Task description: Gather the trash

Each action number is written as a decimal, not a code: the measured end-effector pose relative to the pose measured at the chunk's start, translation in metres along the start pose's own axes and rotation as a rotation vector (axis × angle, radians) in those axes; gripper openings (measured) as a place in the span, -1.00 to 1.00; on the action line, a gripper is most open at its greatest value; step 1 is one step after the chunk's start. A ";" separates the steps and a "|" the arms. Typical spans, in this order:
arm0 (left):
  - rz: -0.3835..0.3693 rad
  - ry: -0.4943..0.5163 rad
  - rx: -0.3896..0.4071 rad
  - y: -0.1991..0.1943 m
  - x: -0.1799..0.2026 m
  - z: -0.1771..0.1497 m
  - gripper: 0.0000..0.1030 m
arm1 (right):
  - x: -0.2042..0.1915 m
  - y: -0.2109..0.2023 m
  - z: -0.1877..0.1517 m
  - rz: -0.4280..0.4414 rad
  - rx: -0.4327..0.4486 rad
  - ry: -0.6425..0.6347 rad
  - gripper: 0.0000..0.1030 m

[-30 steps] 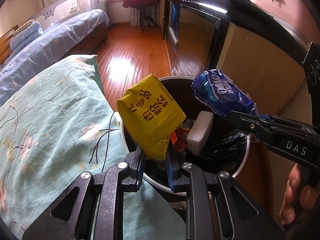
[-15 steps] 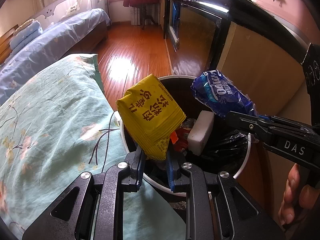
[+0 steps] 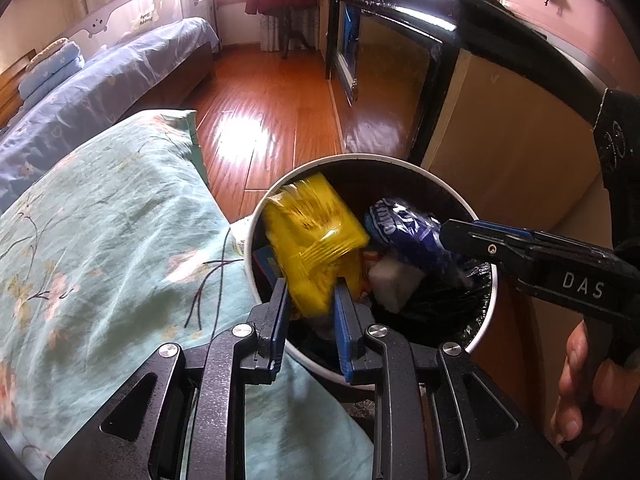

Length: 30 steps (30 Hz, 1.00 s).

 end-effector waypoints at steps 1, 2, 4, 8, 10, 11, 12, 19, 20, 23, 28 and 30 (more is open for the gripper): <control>-0.002 -0.001 0.003 -0.002 -0.001 0.000 -0.45 | 0.000 -0.001 0.000 0.001 0.002 0.003 -0.01; -0.002 -0.003 0.007 -0.004 -0.002 -0.001 -0.40 | 0.000 -0.002 0.000 0.001 0.004 0.005 0.00; -0.001 -0.007 0.017 -0.010 -0.005 -0.003 -0.31 | -0.002 -0.006 0.000 0.006 0.011 0.011 0.00; -0.004 -0.042 0.037 -0.024 -0.014 -0.008 -0.02 | -0.007 -0.017 0.001 0.013 0.036 0.008 0.17; -0.016 -0.071 0.055 -0.033 -0.023 -0.014 0.00 | -0.010 -0.023 -0.001 0.018 0.052 0.009 0.28; -0.017 -0.082 0.061 -0.037 -0.026 -0.017 0.01 | -0.013 -0.026 -0.001 0.021 0.059 0.009 0.29; -0.015 -0.099 0.070 -0.042 -0.031 -0.021 0.06 | -0.017 -0.029 -0.003 0.026 0.068 0.009 0.32; 0.039 -0.235 0.173 -0.088 -0.079 -0.061 0.51 | -0.055 -0.043 -0.018 0.037 0.135 -0.020 0.61; 0.055 -0.245 0.185 -0.094 -0.085 -0.067 0.52 | -0.064 -0.043 -0.022 0.041 0.143 -0.033 0.61; 0.115 -0.279 0.236 -0.115 -0.109 -0.087 0.54 | -0.092 -0.043 -0.030 0.038 0.161 -0.082 0.61; 0.196 -0.338 0.325 -0.146 -0.138 -0.099 0.59 | -0.136 -0.043 -0.036 0.050 0.206 -0.163 0.64; 0.232 -0.343 0.368 -0.163 -0.146 -0.099 0.59 | -0.152 -0.047 -0.031 0.058 0.217 -0.200 0.64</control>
Point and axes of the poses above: each gripper's, at about its wrist camera, not at the fingertips, and y roughly the way its jaws point, x to its right, z to its top, the point moved 4 cm from there along y, roughly the way its jaws point, and after that the axes turned 10 degrees about -y, right-handed, at the moved point
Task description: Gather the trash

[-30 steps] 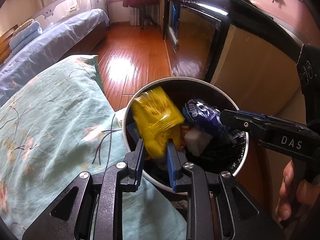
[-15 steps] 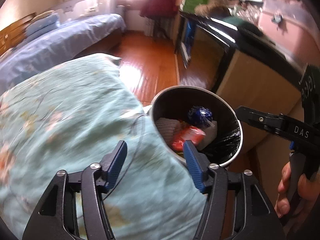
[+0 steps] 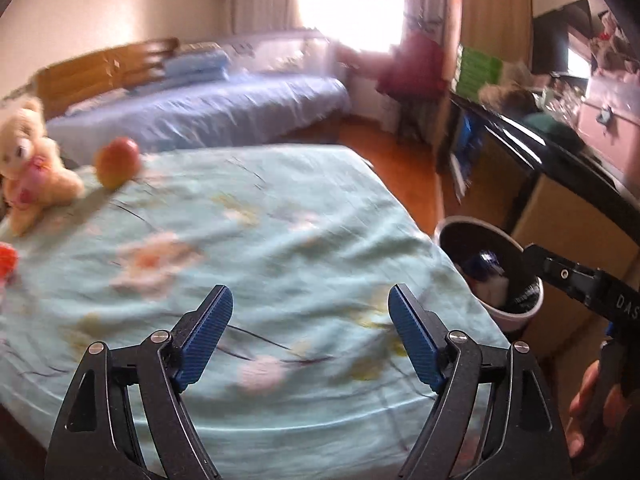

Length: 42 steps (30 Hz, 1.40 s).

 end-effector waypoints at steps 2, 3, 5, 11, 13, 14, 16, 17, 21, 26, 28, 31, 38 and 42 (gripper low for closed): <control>0.022 -0.007 0.058 -0.016 -0.008 0.010 0.61 | -0.016 -0.007 0.013 0.002 0.035 -0.042 0.64; 0.041 -0.012 0.091 -0.025 -0.012 0.016 0.67 | -0.018 -0.013 0.016 0.002 0.053 -0.056 0.66; 0.088 -0.016 0.172 -0.044 -0.019 0.026 0.87 | -0.029 -0.027 0.030 -0.004 0.117 -0.089 0.92; 0.215 0.006 0.319 -0.065 -0.028 0.039 1.00 | -0.048 -0.034 0.041 -0.042 0.234 -0.156 1.00; 0.233 0.006 0.340 -0.067 -0.033 0.037 1.00 | -0.052 -0.030 0.038 -0.061 0.241 -0.187 1.00; 0.237 0.004 0.339 -0.065 -0.035 0.036 1.00 | -0.054 -0.028 0.036 -0.068 0.246 -0.197 1.00; 0.243 -0.001 0.322 -0.059 -0.039 0.032 1.00 | -0.057 -0.022 0.031 -0.067 0.248 -0.203 1.00; 0.244 -0.001 0.312 -0.057 -0.040 0.031 1.00 | -0.057 -0.021 0.029 -0.066 0.247 -0.204 1.00; 0.256 -0.005 0.289 -0.054 -0.043 0.025 1.00 | -0.061 -0.015 0.023 -0.071 0.235 -0.230 1.00; 0.258 -0.014 0.296 -0.057 -0.043 0.025 1.00 | -0.064 -0.017 0.023 -0.062 0.235 -0.241 1.00; 0.260 -0.017 0.294 -0.057 -0.044 0.025 1.00 | -0.065 -0.018 0.023 -0.060 0.234 -0.245 1.00; 0.258 -0.019 0.287 -0.056 -0.045 0.025 1.00 | -0.064 -0.018 0.023 -0.056 0.229 -0.239 1.00; 0.249 -0.021 0.284 -0.056 -0.044 0.025 1.00 | -0.064 -0.020 0.023 -0.053 0.231 -0.246 1.00; 0.251 -0.018 0.285 -0.056 -0.043 0.024 1.00 | -0.065 -0.021 0.023 -0.053 0.230 -0.245 1.00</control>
Point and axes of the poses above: each gripper's, at about its wrist camera, not at the fingertips, and y roughly the way its jaws point, x to its right, z to its top, the point moved 4 cm from there along y, roughly the way its jaws point, and after that the axes turned 10 degrees about -y, right-handed, at the moved point
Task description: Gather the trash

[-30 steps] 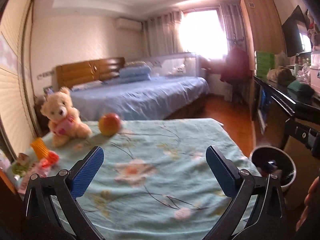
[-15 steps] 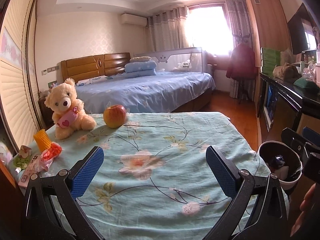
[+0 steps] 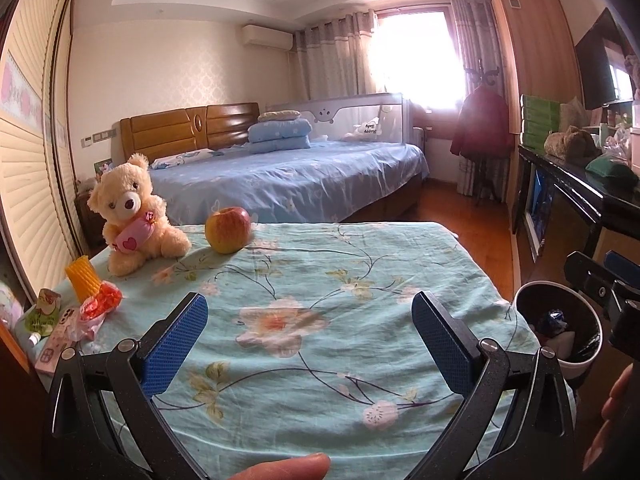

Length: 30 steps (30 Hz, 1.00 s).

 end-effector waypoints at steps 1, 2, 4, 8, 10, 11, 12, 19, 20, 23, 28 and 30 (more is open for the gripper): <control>0.001 -0.002 -0.001 0.000 0.000 0.000 1.00 | 0.000 0.000 0.000 0.000 0.000 -0.001 1.00; -0.001 -0.002 -0.004 0.000 0.001 0.000 1.00 | 0.000 0.000 0.000 0.001 0.000 -0.002 1.00; 0.001 -0.002 -0.009 0.001 0.001 0.000 1.00 | 0.000 0.000 0.000 0.002 -0.001 -0.002 1.00; 0.008 -0.008 -0.016 0.003 0.000 -0.001 1.00 | 0.002 -0.001 0.001 0.004 -0.006 -0.001 1.00; 0.007 -0.008 -0.019 0.003 -0.001 -0.001 1.00 | 0.002 0.000 0.001 0.005 -0.008 -0.001 1.00; 0.006 -0.009 -0.020 0.003 -0.001 -0.001 1.00 | 0.002 0.000 0.001 0.004 -0.010 -0.001 1.00; 0.005 -0.011 -0.021 0.003 -0.002 -0.001 1.00 | 0.002 -0.001 0.001 0.004 -0.009 -0.002 1.00; 0.000 -0.014 -0.023 0.002 -0.003 -0.002 1.00 | 0.001 0.000 0.000 0.002 -0.012 -0.011 1.00; -0.002 -0.014 -0.025 0.002 -0.003 -0.002 1.00 | 0.001 0.000 0.000 0.002 -0.012 -0.011 1.00; -0.005 -0.013 -0.028 0.003 -0.003 -0.002 1.00 | 0.000 0.001 0.000 0.004 -0.012 -0.012 1.00; -0.007 -0.013 -0.028 0.003 -0.003 -0.003 1.00 | -0.001 -0.001 0.000 0.002 -0.007 -0.014 1.00; -0.006 -0.012 -0.027 0.003 -0.003 -0.003 1.00 | -0.001 -0.001 0.000 0.002 -0.006 -0.016 1.00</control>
Point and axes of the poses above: each gripper's, at about its wrist camera, not at the fingertips, and y roughly the way its jaws point, x to its right, z to its top, the point moved 4 cm from there along y, roughly the way its jaws point, and after that the axes turned 10 degrees about -y, right-handed, at the moved point
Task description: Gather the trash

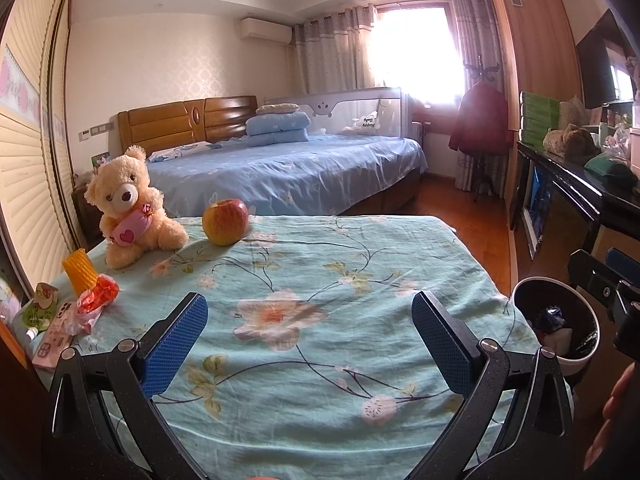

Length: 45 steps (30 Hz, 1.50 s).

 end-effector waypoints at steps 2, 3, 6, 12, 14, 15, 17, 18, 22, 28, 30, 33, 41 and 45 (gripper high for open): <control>-0.002 0.000 -0.002 0.000 0.000 0.000 1.00 | 0.000 0.000 0.000 -0.001 0.001 0.000 1.00; -0.003 0.000 -0.003 0.000 0.000 0.000 1.00 | 0.000 0.000 0.000 -0.001 0.002 -0.001 1.00; -0.002 0.000 -0.001 0.000 0.000 0.000 1.00 | 0.000 -0.001 -0.001 -0.002 0.002 0.000 1.00; -0.005 0.001 -0.001 0.000 0.001 0.000 1.00 | 0.000 -0.003 -0.001 -0.002 0.000 -0.003 1.00; -0.006 0.001 -0.002 0.000 0.001 0.000 1.00 | 0.000 -0.003 -0.001 -0.004 0.000 -0.006 1.00; -0.006 0.000 -0.003 0.000 0.001 0.000 1.00 | 0.000 -0.003 -0.001 -0.003 0.000 -0.005 1.00; -0.005 0.001 -0.002 0.000 0.001 0.000 1.00 | 0.001 -0.003 -0.001 -0.002 -0.001 -0.005 1.00; -0.005 0.001 -0.003 0.000 0.001 0.000 1.00 | 0.000 -0.003 -0.001 -0.002 0.000 -0.004 1.00; -0.009 0.001 -0.004 -0.001 0.001 0.000 1.00 | 0.000 -0.003 -0.001 -0.002 -0.001 -0.005 1.00; -0.010 0.001 -0.004 -0.001 0.001 -0.001 1.00 | 0.000 -0.004 -0.002 -0.003 0.001 -0.006 1.00; -0.009 0.001 -0.004 -0.001 0.001 0.000 1.00 | 0.000 -0.005 -0.002 -0.002 0.002 -0.008 1.00; -0.011 0.001 -0.006 -0.001 0.001 -0.001 1.00 | -0.001 -0.005 -0.002 -0.003 0.002 -0.010 1.00; -0.011 0.000 -0.005 -0.001 0.001 -0.001 1.00 | -0.001 -0.005 -0.001 -0.002 0.002 -0.010 1.00; -0.014 0.003 -0.006 -0.001 0.001 0.000 1.00 | -0.001 -0.005 -0.001 -0.001 0.001 -0.012 1.00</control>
Point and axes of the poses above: each gripper's, at about its wrist camera, not at the fingertips, and y roughly the way its jaws point, x to its right, z to its top, the point moved 4 cm from there along y, roughly the way its jaws point, and after that the axes turned 10 degrees about -y, right-handed, at the moved point
